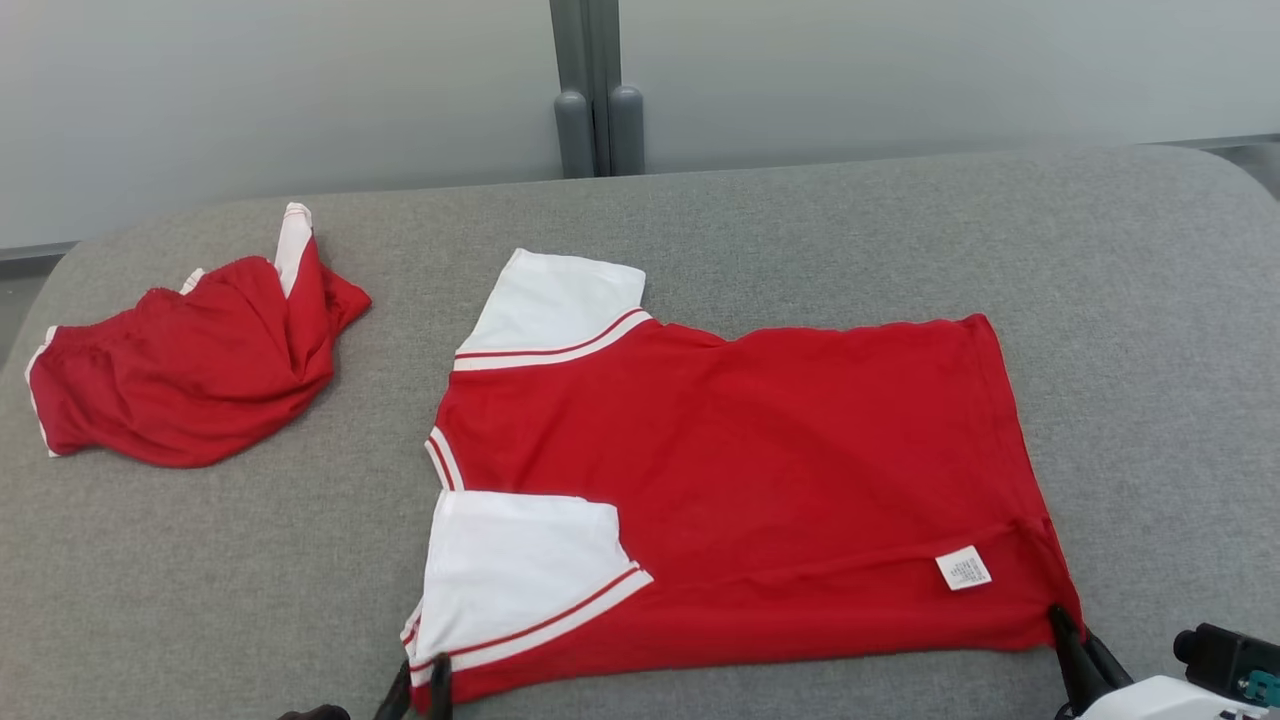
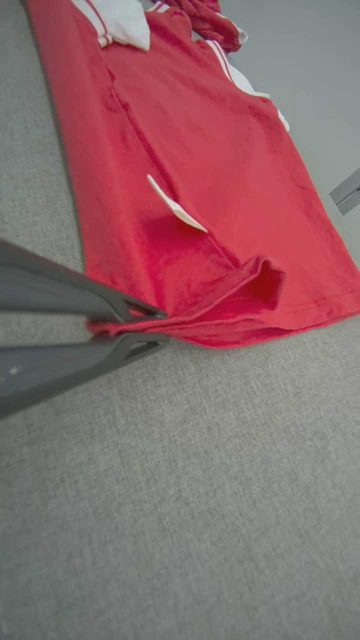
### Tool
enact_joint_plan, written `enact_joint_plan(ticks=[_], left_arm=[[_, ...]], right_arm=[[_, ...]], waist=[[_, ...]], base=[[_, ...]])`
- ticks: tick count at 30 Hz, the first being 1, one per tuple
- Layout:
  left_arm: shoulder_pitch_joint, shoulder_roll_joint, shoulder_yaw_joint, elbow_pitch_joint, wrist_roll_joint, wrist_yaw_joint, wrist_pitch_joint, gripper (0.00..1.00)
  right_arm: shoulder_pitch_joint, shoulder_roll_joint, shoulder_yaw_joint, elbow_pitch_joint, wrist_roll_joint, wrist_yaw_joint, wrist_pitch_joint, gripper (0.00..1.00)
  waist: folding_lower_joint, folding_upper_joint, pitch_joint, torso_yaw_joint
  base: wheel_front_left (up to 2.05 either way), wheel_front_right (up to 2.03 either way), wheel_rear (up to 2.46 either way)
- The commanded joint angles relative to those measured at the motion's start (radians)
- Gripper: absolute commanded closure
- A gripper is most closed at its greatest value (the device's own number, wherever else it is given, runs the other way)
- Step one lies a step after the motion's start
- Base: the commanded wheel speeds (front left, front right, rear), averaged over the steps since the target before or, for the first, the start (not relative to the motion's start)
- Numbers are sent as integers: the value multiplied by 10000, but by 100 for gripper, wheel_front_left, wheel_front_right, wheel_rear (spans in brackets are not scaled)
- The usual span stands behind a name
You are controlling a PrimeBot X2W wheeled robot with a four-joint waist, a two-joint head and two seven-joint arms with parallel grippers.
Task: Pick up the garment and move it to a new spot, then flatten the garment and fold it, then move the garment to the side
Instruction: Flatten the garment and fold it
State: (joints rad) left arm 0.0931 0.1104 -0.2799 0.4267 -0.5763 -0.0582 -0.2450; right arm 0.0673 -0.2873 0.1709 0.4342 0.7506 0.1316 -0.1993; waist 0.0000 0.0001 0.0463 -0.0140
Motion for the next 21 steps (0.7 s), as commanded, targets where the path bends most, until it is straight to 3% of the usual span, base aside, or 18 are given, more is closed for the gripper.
enact_joint_plan(ticks=[1, 5, 11, 21], left_arm=[[80, 33, 36, -41, 14, 46, -56, 0], [-276, 118, 124, -194, 305, 102, -142, 0], [-785, 227, 784, -1039, 1035, 382, -203, 0], [-1218, 438, 1738, -2670, 3101, 538, -191, 0]], right_arm=[[95, 76, -97, -132, -107, -18, 20, 0], [2, 311, -482, -640, -490, -17, -267, 0], [-248, 512, -763, -1818, -2010, -17, -563, 0], [-206, 1372, -1468, -3756, -4455, -17, -660, 0]], waist=[[0, -1, -36, -26], [0, -1, -159, -23], [0, -1, -328, -12], [0, -1, -407, 74]], base=[[0, 0, 0], [0, 0, 0], [0, 0, 0], [0, 0, 0]])
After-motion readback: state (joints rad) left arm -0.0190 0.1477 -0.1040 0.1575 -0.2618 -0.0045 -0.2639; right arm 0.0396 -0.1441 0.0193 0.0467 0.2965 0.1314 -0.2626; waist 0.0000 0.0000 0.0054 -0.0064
